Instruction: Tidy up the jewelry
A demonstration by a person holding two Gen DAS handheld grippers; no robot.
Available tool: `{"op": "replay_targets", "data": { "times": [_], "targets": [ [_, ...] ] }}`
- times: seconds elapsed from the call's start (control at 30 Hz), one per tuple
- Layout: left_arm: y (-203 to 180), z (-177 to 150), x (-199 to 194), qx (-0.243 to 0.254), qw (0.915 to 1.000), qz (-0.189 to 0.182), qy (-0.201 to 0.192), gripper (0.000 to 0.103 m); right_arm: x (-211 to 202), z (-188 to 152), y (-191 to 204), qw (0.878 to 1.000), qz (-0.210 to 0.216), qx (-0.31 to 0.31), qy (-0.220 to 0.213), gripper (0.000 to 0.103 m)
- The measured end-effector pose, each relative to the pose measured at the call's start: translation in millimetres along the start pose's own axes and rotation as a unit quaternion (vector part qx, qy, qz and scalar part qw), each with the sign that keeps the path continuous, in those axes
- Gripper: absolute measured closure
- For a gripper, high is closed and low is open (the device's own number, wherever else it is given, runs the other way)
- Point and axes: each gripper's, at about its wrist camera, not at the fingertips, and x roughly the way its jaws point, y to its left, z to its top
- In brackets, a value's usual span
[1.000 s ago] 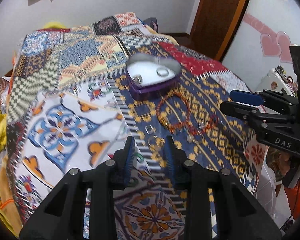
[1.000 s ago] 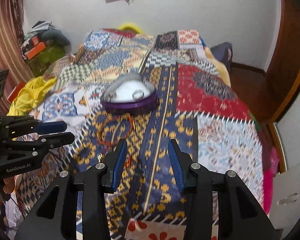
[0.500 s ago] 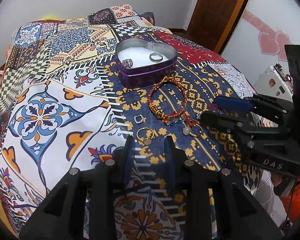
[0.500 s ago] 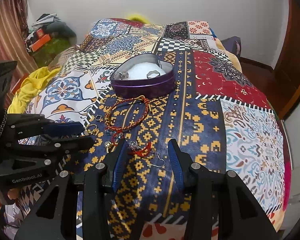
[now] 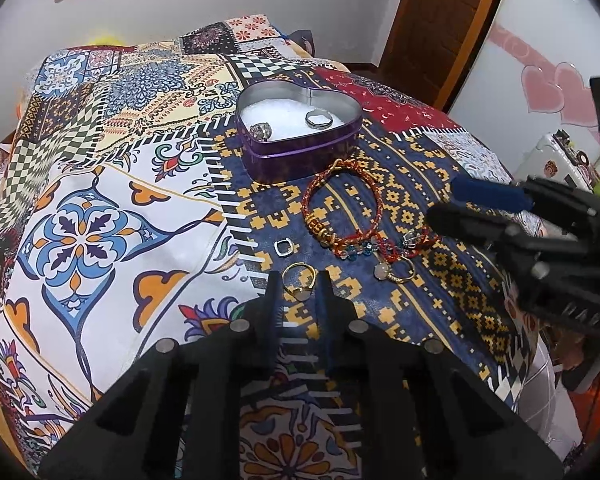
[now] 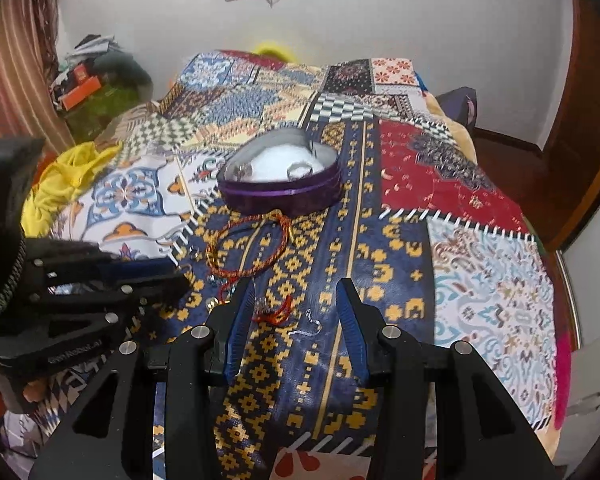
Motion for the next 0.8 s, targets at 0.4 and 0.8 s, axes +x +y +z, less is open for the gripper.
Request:
{"op": "replay_targets", "data": {
  "times": [0.4,0.8],
  "targets": [
    [5.1,-8.9,-15.1,-0.009,0.9999,-0.005,-0.004,0.096,21.8,5.5,21.2,0.999,0.004,-0.043,0.015,0.073],
    [-4.6,-15.2,-28.8,0.007,0.9998,-0.009,-0.018,0.096,11.8,-14.4,10.1,0.997,-0.019,-0.067,0.034,0.081]
  ]
}}
